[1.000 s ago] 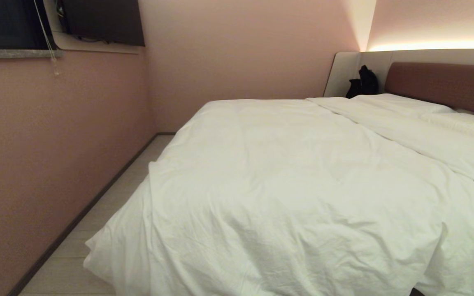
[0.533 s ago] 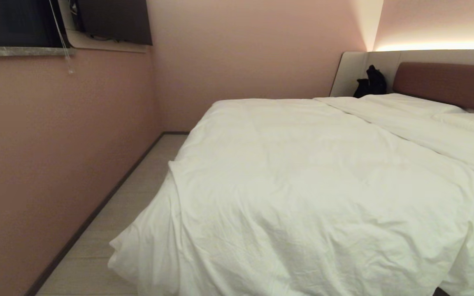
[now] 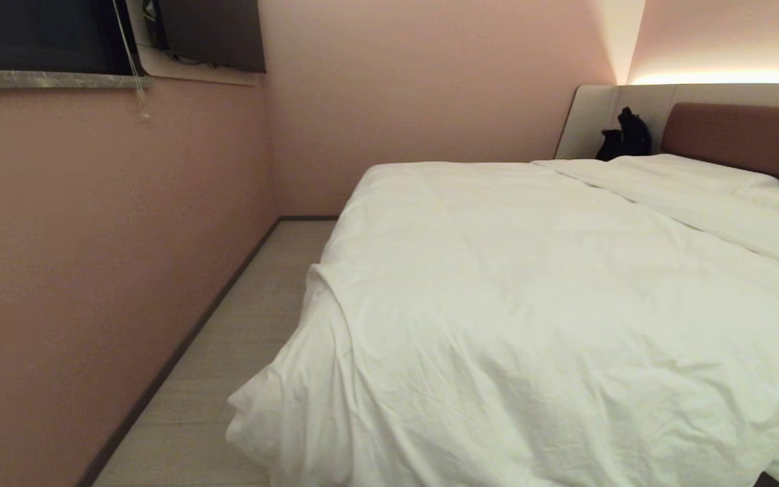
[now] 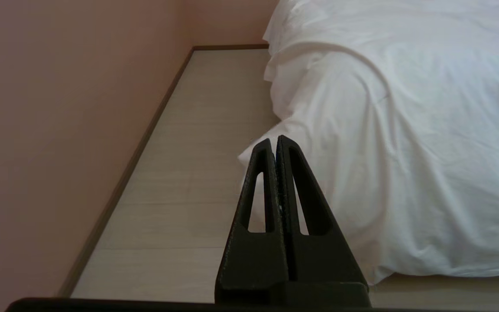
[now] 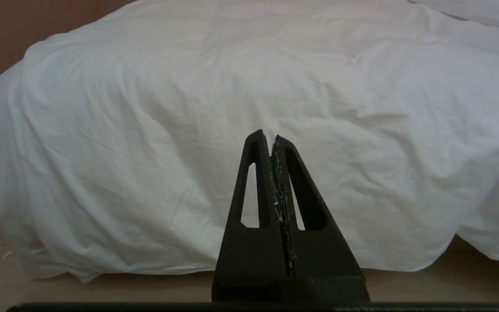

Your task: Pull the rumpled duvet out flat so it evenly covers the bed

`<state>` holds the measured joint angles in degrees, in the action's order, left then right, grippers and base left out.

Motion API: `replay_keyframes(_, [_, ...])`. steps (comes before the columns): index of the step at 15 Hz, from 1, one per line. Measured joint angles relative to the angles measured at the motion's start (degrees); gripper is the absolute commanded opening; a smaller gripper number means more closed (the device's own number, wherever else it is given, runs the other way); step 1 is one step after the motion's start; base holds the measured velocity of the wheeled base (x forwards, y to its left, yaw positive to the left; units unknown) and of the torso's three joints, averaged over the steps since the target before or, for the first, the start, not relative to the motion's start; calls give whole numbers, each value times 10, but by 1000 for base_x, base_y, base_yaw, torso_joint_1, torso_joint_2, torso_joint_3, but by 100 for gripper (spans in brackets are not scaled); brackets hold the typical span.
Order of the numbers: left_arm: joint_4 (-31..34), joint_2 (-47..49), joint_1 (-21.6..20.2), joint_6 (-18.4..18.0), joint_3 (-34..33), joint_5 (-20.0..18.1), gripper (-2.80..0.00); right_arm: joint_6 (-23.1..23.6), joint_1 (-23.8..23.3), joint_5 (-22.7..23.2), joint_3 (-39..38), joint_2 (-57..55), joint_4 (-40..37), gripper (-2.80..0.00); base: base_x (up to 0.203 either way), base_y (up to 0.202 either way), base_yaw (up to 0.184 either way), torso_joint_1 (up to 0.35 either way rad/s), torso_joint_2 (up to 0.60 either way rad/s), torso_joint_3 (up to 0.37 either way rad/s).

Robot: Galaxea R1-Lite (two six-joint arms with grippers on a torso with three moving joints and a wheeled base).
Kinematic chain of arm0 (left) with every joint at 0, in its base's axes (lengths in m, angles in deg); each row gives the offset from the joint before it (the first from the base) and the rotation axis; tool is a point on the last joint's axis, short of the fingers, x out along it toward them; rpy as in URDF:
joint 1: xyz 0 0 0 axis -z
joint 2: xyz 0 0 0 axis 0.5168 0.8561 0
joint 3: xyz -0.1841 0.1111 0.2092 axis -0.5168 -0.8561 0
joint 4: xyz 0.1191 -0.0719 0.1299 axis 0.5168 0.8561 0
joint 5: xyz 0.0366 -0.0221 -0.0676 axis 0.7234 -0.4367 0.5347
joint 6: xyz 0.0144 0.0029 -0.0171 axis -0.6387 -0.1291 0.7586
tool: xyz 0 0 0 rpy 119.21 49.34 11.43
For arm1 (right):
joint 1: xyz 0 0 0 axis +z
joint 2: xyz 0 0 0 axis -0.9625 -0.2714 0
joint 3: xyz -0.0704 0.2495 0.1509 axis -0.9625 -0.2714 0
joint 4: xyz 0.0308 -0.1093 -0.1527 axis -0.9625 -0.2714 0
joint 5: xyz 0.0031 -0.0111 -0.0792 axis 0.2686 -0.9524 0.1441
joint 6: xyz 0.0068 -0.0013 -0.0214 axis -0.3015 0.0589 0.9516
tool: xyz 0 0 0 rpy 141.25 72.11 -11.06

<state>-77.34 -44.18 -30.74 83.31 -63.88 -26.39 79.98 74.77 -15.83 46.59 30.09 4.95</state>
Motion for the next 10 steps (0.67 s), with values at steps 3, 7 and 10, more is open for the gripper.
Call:
replay_keyframes(3, [0,0,0,-1,0,0,-280,0,0,0,0,0,0,-280,0,196,1,3,2,2])
replay_keyframes(7, [0,0,0,-1,0,0,-280,0,0,0,0,0,0,-280,0,198,-2,2,1,2])
replay_keyframes(10, [0,0,0,0,0,0,-280,0,0,0,0,0,0,-280,0,197,-1,1,2,3])
